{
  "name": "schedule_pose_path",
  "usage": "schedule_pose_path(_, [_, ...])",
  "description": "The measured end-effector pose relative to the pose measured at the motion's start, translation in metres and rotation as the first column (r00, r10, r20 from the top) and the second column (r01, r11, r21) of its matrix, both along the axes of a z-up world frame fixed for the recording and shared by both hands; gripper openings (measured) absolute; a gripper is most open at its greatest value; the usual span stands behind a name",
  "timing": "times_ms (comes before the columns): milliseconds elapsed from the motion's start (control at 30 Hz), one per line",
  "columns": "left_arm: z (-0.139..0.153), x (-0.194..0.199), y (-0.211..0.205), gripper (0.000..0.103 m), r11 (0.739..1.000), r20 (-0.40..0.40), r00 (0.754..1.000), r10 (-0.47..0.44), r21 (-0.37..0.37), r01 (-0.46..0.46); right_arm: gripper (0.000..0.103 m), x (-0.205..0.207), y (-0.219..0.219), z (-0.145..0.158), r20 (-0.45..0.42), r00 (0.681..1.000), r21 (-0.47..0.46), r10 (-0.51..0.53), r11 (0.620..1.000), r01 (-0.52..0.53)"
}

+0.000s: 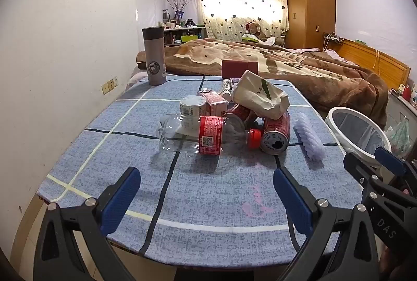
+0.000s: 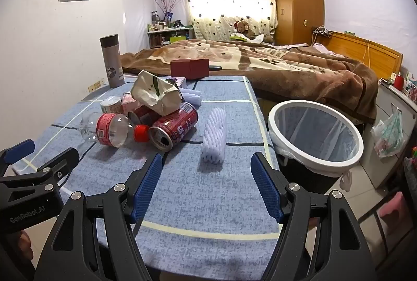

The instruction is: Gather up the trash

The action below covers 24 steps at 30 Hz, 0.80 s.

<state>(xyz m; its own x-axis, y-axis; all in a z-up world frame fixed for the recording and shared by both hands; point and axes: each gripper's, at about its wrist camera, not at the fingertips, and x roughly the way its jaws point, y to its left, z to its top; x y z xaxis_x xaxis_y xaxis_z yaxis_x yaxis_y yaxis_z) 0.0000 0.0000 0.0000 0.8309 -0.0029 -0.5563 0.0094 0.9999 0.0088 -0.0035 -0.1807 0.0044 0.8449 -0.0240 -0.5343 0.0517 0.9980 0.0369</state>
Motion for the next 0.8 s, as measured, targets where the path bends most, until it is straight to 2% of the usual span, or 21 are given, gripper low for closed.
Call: schedule_pose_path(800, [-0.0017,0.0004,0.0005,0.103,1.0,-0.021,1.0,0.004,0.001,-0.004,0.072,-0.0001,-0.0006,0.001,-0.005,1.0,-0.006,0.0,1.0,0.0])
